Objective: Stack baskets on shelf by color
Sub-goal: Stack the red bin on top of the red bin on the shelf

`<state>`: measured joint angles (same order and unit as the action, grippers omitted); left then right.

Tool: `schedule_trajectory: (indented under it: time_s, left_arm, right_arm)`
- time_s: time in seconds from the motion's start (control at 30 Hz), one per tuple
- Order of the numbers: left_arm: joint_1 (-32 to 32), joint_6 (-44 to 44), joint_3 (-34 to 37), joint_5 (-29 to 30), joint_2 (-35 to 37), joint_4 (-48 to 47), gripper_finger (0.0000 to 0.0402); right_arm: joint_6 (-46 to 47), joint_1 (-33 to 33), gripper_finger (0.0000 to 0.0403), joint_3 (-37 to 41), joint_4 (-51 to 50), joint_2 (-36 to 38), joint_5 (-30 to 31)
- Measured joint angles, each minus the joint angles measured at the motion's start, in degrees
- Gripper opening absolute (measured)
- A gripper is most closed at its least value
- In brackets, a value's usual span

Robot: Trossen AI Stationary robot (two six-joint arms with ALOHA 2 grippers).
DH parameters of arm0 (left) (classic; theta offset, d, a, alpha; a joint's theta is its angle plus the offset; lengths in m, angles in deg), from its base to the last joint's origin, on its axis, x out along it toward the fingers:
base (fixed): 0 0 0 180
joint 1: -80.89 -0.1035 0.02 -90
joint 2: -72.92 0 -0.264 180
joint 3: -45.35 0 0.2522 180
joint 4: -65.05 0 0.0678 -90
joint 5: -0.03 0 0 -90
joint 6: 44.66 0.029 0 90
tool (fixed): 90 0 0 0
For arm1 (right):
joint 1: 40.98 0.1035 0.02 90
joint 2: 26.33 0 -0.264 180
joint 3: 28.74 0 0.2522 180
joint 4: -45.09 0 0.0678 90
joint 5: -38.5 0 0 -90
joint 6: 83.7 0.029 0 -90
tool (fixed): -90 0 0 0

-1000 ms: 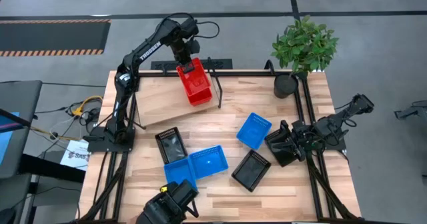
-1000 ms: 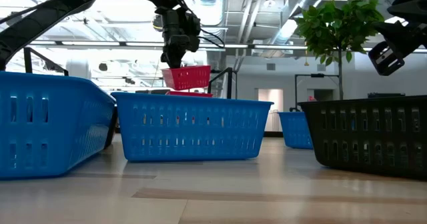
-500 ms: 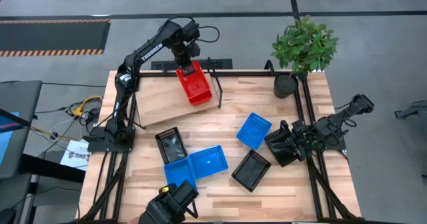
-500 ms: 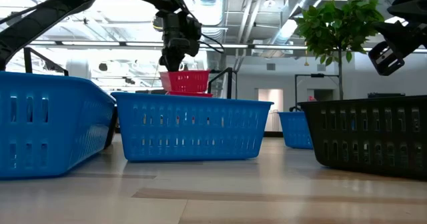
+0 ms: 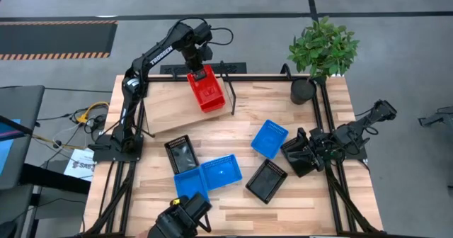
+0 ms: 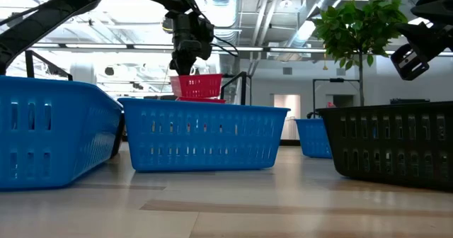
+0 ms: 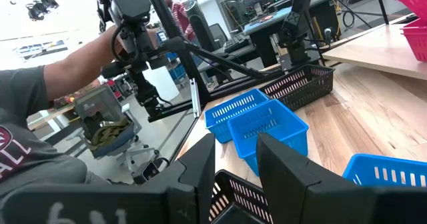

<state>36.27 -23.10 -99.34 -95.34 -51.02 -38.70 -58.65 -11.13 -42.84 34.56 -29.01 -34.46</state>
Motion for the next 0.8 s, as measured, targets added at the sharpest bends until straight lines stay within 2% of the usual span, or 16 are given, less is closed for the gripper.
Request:
schedule_trajectory:
  time_s: [0.8]
  left_arm:
    - [0.73, -0.47, 0.44, -0.02, -0.05, 0.94, 0.0000]
  right_arm:
    - [0.00, 0.00, 0.0134, 0.00, 0.00, 0.00, 0.00]
